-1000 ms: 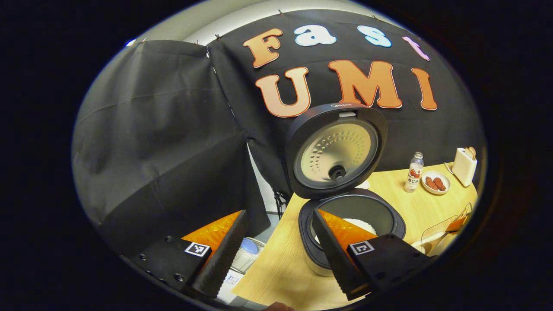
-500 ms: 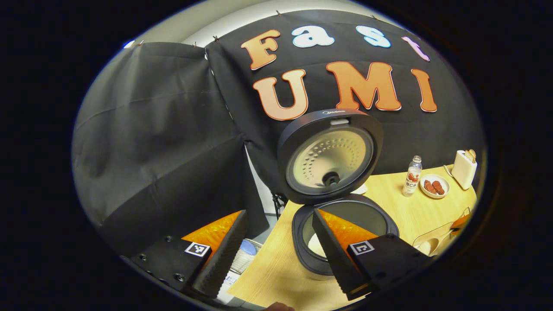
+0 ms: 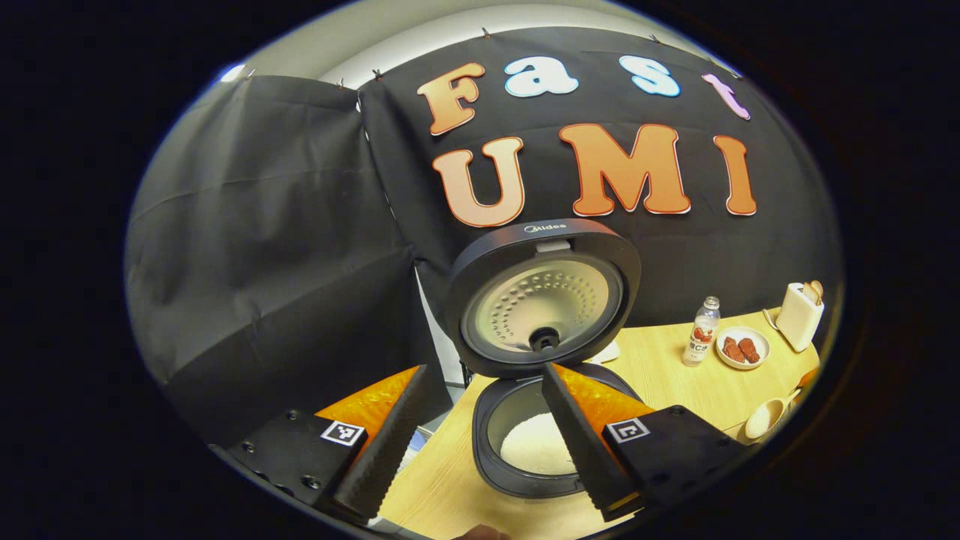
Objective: Close the left gripper, press the button to open the rice cooker; take a wooden spoon from the chopstick holder with the right hand, scoop a spoonful of rice and pour it into the rice cooker, then put the wooden spoon back into the chopstick holder.
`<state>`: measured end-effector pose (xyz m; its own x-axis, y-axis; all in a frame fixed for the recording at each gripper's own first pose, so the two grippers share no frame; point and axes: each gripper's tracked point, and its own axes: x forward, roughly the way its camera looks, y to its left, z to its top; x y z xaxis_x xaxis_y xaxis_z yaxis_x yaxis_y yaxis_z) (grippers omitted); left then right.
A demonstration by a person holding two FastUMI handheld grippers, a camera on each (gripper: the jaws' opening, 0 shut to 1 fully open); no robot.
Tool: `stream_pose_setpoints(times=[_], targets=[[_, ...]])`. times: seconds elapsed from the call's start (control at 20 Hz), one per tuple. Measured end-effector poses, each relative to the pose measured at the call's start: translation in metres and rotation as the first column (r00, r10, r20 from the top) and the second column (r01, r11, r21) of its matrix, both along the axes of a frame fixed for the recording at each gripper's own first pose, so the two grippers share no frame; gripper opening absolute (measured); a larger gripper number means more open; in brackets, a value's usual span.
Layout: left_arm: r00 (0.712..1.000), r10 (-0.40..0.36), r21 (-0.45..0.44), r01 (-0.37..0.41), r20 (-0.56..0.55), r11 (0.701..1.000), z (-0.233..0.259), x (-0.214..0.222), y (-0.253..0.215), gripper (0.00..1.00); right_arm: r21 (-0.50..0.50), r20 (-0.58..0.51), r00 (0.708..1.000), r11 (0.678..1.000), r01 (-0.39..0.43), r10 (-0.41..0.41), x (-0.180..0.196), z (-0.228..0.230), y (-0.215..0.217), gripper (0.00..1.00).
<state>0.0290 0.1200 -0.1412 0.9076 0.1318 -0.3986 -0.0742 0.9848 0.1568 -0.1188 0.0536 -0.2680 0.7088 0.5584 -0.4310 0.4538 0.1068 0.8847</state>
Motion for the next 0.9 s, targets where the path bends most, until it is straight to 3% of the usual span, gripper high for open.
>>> stream_pose_setpoints(times=[0.05,0.3,0.45,0.65,0.85,0.9], targets=[[1.0,0.011,-0.002,-0.011,0.004,1.0,0.001,0.0,0.002,0.96,0.031,0.012,1.0,0.999,0.009,-0.01,0.006,0.009,0.0,0.08],[0.996,0.084,-0.042,-0.082,0.026,0.996,0.006,-0.008,0.022,1.0,0.086,0.054,0.998,0.995,-0.044,0.04,0.042,0.04,0.031,0.08],[0.992,0.113,-0.092,-0.108,0.047,0.99,0.01,-0.016,0.034,0.96,0.111,0.08,0.992,0.988,-0.103,0.095,0.064,0.059,0.069,0.08],[0.981,0.179,-0.061,-0.175,0.075,0.983,0.017,-0.028,0.065,1.0,0.134,0.117,0.978,0.973,-0.186,0.17,0.089,0.081,0.127,0.08],[0.978,0.197,-0.048,-0.194,0.067,0.98,0.011,-0.04,0.083,0.96,0.071,0.142,0.956,0.96,-0.27,0.258,0.11,0.086,0.18,0.08],[0.977,0.203,-0.036,-0.201,0.07,0.979,0.009,-0.043,0.09,1.0,0.045,0.148,0.949,0.957,-0.287,0.277,0.114,0.085,0.191,0.08]])
